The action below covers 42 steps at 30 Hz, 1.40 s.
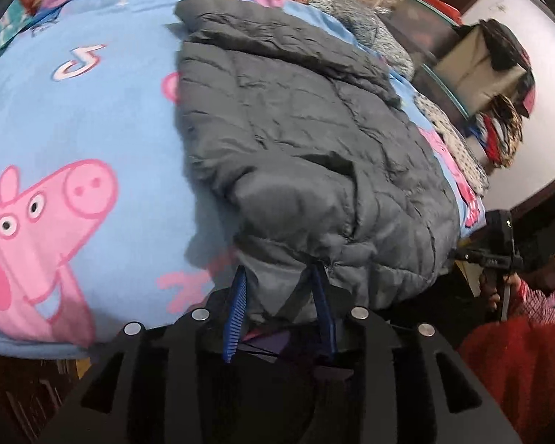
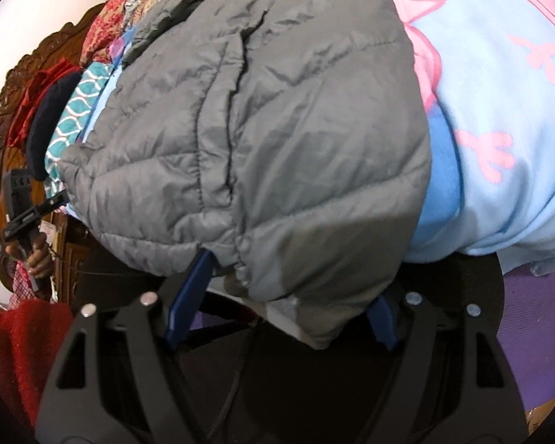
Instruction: Fold large clothes
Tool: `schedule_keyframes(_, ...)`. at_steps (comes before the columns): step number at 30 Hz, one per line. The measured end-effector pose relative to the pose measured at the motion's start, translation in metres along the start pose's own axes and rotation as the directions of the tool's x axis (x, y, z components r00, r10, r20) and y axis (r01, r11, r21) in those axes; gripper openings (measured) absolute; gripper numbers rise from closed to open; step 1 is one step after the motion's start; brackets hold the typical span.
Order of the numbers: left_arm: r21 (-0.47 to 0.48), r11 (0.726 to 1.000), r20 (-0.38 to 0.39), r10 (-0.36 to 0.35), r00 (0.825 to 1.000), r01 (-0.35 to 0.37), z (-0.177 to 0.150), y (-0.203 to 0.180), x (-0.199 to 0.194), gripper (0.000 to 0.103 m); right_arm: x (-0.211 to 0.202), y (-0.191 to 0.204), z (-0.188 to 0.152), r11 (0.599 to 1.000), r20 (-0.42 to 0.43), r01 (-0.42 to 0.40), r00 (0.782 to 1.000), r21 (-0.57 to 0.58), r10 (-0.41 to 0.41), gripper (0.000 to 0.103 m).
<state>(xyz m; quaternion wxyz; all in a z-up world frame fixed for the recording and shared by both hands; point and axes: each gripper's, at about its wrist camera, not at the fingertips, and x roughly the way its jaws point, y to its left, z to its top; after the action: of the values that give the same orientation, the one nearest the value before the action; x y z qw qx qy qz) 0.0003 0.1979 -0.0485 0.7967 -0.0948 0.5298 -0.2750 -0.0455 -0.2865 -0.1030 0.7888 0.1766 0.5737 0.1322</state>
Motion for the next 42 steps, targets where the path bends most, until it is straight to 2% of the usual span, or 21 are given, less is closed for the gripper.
schedule_keyframes(5, -0.034, 0.999, -0.023, 0.010, 1.000, -0.011, 0.001, 0.012, 0.013, 0.048, 0.005, 0.004, 0.003, 1.000, -0.003, 0.003, 1.000, 0.003, -0.003, 0.074)
schedule_keyframes(9, -0.025, 1.000, -0.017, 0.013, 1.000, -0.014, 0.000, 0.010, 0.018, 0.046, 0.007, 0.007, 0.003, 1.000, -0.018, -0.024, 1.000, -0.013, 0.023, 0.073)
schedule_keyframes(10, -0.013, 1.000, -0.012, 0.001, 1.000, -0.001, -0.001, 0.006, 0.015, 0.041, 0.005, 0.010, 0.002, 0.998, -0.027, -0.056, 0.998, -0.033, 0.055, 0.059)
schedule_keyframes(11, -0.005, 0.999, -0.017, -0.032, 0.999, 0.032, -0.001, 0.001, 0.013, 0.020, 0.002, 0.014, 0.000, 0.995, -0.036, -0.083, 0.996, -0.056, 0.081, 0.041)
schedule_keyframes(12, -0.006, 0.997, -0.022, -0.075, 0.997, 0.075, -0.002, -0.004, 0.009, 0.016, -0.004, 0.020, -0.002, 0.991, -0.038, -0.099, 0.995, -0.086, 0.096, 0.034)
schedule_keyframes(13, -0.006, 0.996, -0.016, -0.094, 0.995, 0.094, -0.003, -0.009, 0.005, 0.016, -0.011, 0.024, -0.004, 0.987, -0.040, -0.118, 0.993, -0.109, 0.114, 0.021)
schedule_keyframes(14, 0.002, 0.992, 0.002, -0.128, 0.992, 0.128, -0.005, -0.017, -0.004, 0.014, -0.017, 0.027, -0.005, 0.984, -0.038, -0.133, 0.991, -0.121, 0.130, 0.014)
schedule_keyframes(16, 0.001, 0.985, 0.026, -0.173, 0.985, 0.173, -0.007, -0.026, -0.016, 0.014, -0.038, 0.031, -0.005, 0.973, -0.018, -0.185, 0.983, -0.138, 0.184, 0.011)
schedule_keyframes(19, -0.042, 0.965, 0.105, -0.253, 0.962, 0.258, -0.006, -0.031, -0.038, 0.014, -0.071, 0.039, 0.002, 0.948, 0.048, -0.273, 0.958, -0.163, 0.284, 0.010)
schedule_keyframes(22, -0.109, 0.932, 0.217, -0.316, 0.924, 0.344, 0.009, -0.026, -0.051, 0.014, -0.094, 0.045, 0.020, 0.924, 0.126, -0.327, 0.926, -0.200, 0.355, 0.009)
schedule_keyframes(25, -0.169, 0.907, 0.297, -0.327, 0.897, 0.387, 0.032, -0.016, -0.052, 0.014, -0.105, 0.041, 0.047, 0.910, 0.205, -0.368, 0.892, -0.190, 0.403, 0.009)
schedule_keyframes(28, -0.236, 0.888, 0.350, -0.302, 0.887, 0.395, 0.059, -0.006, -0.041, 0.014, -0.106, 0.025, 0.081, 0.903, 0.293, -0.410, 0.854, -0.127, 0.429, 0.009)
schedule_keyframes(29, -0.259, 0.883, 0.363, -0.286, 0.887, 0.391, 0.067, -0.002, -0.037, 0.014, -0.102, 0.018, 0.100, 0.900, 0.322, -0.425, 0.843, -0.094, 0.431, 0.009)
schedule_keyframes(32, -0.362, 0.870, 0.367, -0.197, 0.909, 0.335, 0.095, 0.017, -0.019, 0.014, -0.085, 0.005, 0.140, 0.907, 0.365, -0.420, 0.842, -0.018, 0.397, 0.009)
schedule_keyframes(34, -0.452, 0.863, 0.332, -0.070, 0.941, 0.224, 0.117, 0.030, 0.002, 0.014, -0.066, -0.016, 0.172, 0.901, 0.387, -0.425, 0.848, 0.089, 0.361, 0.010)
schedule_keyframes(35, -0.488, 0.854, 0.308, -0.024, 0.951, 0.180, 0.124, 0.035, 0.011, 0.014, -0.054, -0.025, 0.185, 0.889, 0.394, -0.433, 0.851, 0.150, 0.348, 0.011)
schedule_keyframes(36, -0.534, 0.837, 0.269, 0.035, 0.962, 0.119, 0.135, 0.043, 0.026, 0.014, -0.037, -0.037, 0.198, 0.859, 0.394, -0.460, 0.849, 0.224, 0.352, 0.014)
schedule_keyframes(38, -0.579, 0.815, 0.187, 0.106, 0.977, 0.022, 0.147, 0.053, 0.051, 0.014, -0.011, -0.051, 0.209, 0.806, 0.393, -0.478, 0.856, 0.349, 0.337, 0.035)
schedule_keyframes(39, -0.598, 0.802, 0.151, 0.122, 0.981, -0.008, 0.151, 0.059, 0.063, 0.014, 0.001, -0.057, 0.210, 0.766, 0.409, -0.495, 0.851, 0.411, 0.330, 0.035)
schedule_keyframes(40, -0.620, 0.785, 0.131, 0.123, 0.984, -0.016, 0.153, 0.063, 0.074, 0.014, 0.006, -0.059, 0.210, 0.747, 0.425, -0.504, 0.845, 0.433, 0.324, 0.036)
schedule_keyframes(42, -0.649, 0.760, 0.130, 0.105, 0.986, 0.005, 0.156, 0.070, 0.081, 0.016, 0.004, -0.061, 0.208, 0.752, 0.454, -0.501, 0.839, 0.428, 0.300, 0.042)
